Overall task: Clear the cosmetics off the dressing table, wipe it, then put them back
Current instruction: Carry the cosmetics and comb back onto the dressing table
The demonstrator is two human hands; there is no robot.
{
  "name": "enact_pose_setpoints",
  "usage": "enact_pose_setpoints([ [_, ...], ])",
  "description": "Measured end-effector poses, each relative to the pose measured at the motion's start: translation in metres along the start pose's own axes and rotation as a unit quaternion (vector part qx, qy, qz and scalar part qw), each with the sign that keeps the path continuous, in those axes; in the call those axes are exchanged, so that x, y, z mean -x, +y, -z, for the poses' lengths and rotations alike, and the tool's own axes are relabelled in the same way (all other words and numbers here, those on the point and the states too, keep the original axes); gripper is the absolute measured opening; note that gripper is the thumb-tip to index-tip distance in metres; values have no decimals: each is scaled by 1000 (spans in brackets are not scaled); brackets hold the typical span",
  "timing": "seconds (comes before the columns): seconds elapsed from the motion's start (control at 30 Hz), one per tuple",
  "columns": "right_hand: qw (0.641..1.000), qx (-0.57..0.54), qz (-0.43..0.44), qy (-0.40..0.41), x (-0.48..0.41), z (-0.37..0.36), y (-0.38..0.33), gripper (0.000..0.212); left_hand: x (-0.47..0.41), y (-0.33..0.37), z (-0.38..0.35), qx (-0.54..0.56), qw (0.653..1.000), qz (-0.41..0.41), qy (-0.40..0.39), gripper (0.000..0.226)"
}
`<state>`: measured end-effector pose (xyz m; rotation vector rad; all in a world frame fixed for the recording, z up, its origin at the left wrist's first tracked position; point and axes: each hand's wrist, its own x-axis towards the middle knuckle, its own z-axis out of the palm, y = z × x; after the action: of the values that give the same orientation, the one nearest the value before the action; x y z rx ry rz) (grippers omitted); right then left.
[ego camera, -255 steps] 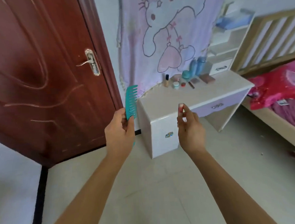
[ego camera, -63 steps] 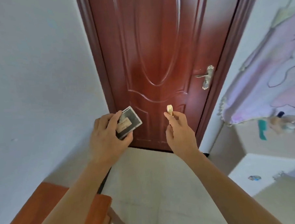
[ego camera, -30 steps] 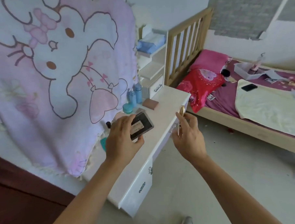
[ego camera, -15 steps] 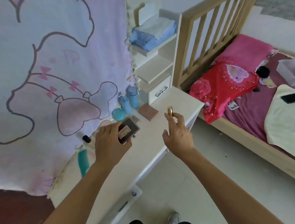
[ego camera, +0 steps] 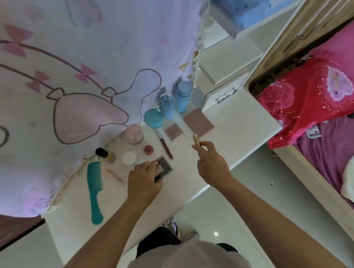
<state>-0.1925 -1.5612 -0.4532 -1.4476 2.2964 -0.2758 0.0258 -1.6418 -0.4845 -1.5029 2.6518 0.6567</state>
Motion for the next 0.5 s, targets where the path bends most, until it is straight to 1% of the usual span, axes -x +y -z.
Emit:
enact_pose_setpoints([
  [0.13, 999, 18, -16, -47, -38, -23, 2, 41, -22, -11, -21, -9, 1000, -9, -17, 51],
  [0.2, 998, 26, -25, -59, -53, -33, 1, 40, -29, -15, -28, -24, 999, -22, -20, 51],
  [0.27, 997, 34, -31, -67, -66, -41, -1, 42, -35, -19, -32, -43, 998, -30, -17, 49],
  [0.37, 995, 36, -45, -77, -85, -49, -4, 47, -40, -22, -37, -51, 998, -12, -20, 47],
  [0.5, 992, 49, -19, -116, -105, -55, -4, 64, -43, -19, -45, -53, 999, 5, -10, 41],
])
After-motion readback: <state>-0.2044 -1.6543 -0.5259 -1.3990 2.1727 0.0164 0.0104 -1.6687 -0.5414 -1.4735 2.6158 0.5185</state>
